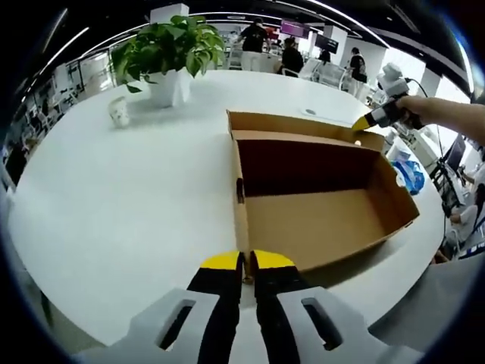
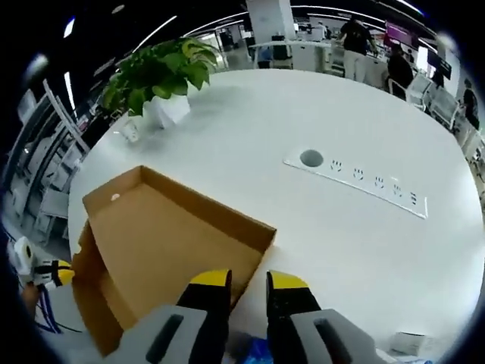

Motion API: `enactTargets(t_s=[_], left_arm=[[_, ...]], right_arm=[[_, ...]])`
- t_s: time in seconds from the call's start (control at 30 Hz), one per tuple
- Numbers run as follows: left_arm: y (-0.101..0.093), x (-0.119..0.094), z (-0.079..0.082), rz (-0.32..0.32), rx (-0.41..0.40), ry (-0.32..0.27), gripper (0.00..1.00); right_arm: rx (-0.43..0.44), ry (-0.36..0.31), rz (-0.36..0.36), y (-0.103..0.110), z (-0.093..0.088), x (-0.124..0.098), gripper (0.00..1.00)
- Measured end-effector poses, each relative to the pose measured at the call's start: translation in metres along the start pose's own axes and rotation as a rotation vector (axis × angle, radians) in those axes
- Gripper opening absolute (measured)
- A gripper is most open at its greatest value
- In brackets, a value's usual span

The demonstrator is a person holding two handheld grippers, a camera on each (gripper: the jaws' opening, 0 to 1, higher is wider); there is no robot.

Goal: Operate the shoe box by opening the lid, removing the specified soft item, and placing it in the target area until the item is outside and the box remains undamaged.

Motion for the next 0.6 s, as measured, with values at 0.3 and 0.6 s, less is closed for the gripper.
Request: enactTargets(t_s=[0.3,0.6], left_arm=[[0.006,0.003,0.001,-0.007,0.009,0.006,0.02],[0.008,0.006,0.001,-0.008,-0.001,0.003,0.02]], right_arm=[[0.069,0.01,0.0,-0.002,0.004,0.015,0.09],[0.064,0.013,-0.055,-0.003,0.002,0.008,0.01]])
Point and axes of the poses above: the point that each gripper's makers call its tool centre point, and the gripper's own axes: x roughly forward along the fingers, y roughly to its left, z roughly out of its top, the point moved 4 cm from there along -x, roughly backward along the fingers, and after that the axes turned 4 degrees about y, right-handed, at the moved point
